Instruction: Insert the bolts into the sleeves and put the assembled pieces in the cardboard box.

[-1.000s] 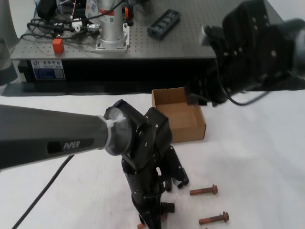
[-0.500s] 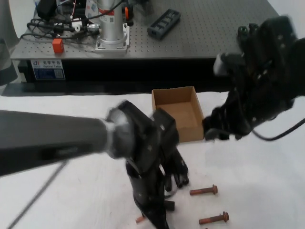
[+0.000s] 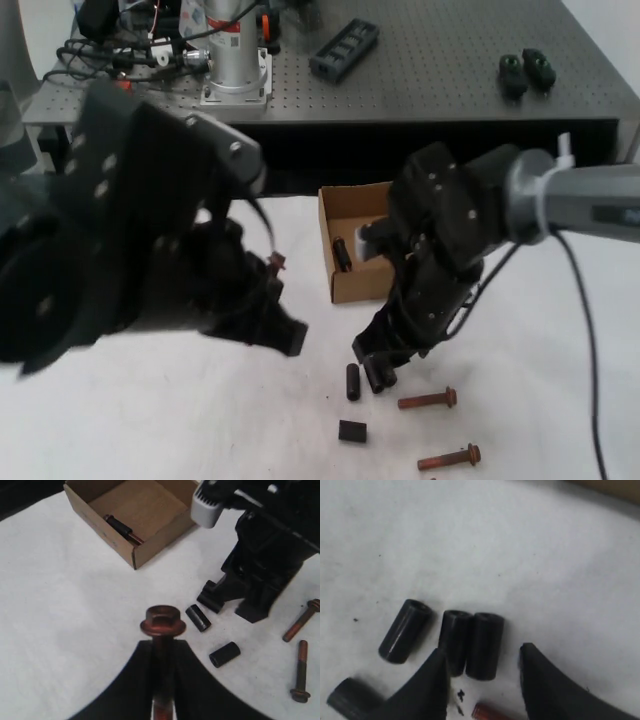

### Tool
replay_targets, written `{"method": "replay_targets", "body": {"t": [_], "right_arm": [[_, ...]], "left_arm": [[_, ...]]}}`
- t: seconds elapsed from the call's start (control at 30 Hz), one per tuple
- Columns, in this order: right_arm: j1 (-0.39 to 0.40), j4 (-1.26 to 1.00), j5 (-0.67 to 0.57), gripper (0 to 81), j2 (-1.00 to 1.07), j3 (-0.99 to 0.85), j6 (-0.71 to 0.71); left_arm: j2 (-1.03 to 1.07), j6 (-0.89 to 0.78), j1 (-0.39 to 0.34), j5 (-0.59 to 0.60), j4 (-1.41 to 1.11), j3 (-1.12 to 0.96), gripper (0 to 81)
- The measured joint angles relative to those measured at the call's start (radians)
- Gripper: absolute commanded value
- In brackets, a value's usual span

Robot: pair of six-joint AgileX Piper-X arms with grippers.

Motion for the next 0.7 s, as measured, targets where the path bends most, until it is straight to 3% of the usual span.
{"method": "replay_targets", "body": {"t": [0.33,0.43,0.57,0.6,0.7], "right_arm": [[0.004,0.02,0.092,31.2,0.068,-0.023,-0.051],[0.01,0.026,0.094,22.7,0.076,-0.031,-0.069],[0.015,0.023,0.094,0.0,0.079,-0.033,-0.088],[0.016,0.02,0.094,3.4,0.079,-0.033,-0.096],[0.016,0.016,0.085,3.4,0.079,-0.033,-0.111]], "left_arm": [[-0.089,-0.013,0.002,0.002,-0.006,0.072,0.6],[-0.089,-0.013,0.002,0.002,-0.006,0.072,0.6],[-0.089,-0.023,0.002,0.015,-0.006,0.073,0.6],[-0.089,-0.031,0.002,0.036,-0.008,0.073,0.6],[-0.089,-0.043,0.002,0.11,-0.026,0.073,0.6]]}}
